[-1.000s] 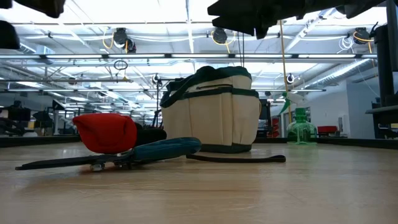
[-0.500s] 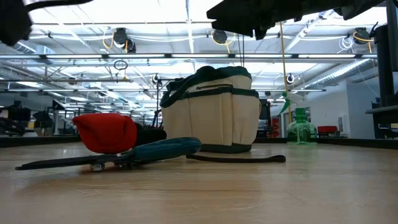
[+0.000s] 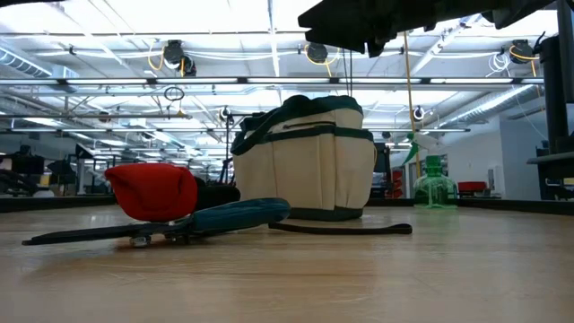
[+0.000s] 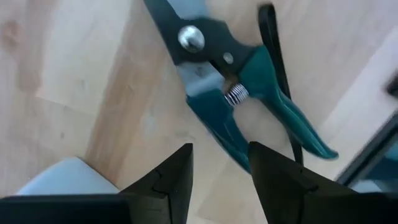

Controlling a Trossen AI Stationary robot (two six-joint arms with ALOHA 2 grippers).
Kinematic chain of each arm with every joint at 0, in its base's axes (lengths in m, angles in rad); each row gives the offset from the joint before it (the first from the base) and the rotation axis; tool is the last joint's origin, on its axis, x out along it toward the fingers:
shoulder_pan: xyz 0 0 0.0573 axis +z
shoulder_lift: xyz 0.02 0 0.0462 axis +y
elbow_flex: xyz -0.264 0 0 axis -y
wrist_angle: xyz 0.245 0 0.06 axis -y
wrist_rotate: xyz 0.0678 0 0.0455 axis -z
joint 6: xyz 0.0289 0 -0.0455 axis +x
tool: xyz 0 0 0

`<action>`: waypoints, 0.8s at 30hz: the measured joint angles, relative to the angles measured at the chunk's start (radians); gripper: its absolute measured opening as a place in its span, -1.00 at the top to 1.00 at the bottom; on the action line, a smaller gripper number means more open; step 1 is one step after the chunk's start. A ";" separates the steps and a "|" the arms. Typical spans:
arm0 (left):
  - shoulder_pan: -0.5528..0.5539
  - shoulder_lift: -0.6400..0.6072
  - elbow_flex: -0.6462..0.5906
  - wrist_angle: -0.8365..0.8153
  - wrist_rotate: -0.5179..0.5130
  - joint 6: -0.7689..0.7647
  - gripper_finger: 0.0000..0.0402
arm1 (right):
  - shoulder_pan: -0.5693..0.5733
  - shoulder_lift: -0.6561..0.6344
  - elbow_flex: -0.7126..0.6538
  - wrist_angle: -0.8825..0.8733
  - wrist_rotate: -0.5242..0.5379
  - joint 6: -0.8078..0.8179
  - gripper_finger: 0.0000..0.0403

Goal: Pick & Place Garden tools in Gardening bag
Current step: Put the left green shear scissors into the gardening bag

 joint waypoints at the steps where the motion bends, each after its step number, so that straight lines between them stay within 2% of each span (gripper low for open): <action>1: -0.003 0.000 0.000 -0.001 -0.016 -0.004 0.20 | 0.000 0.000 0.000 0.000 0.000 0.000 -0.05; 10: -0.006 0.000 0.000 0.054 -0.040 -0.011 0.20 | 0.000 0.000 0.000 0.000 0.000 0.008 -0.05; 24: -0.006 0.000 0.000 0.048 -0.067 -0.001 0.20 | 0.000 0.000 0.000 -0.004 0.000 0.008 -0.05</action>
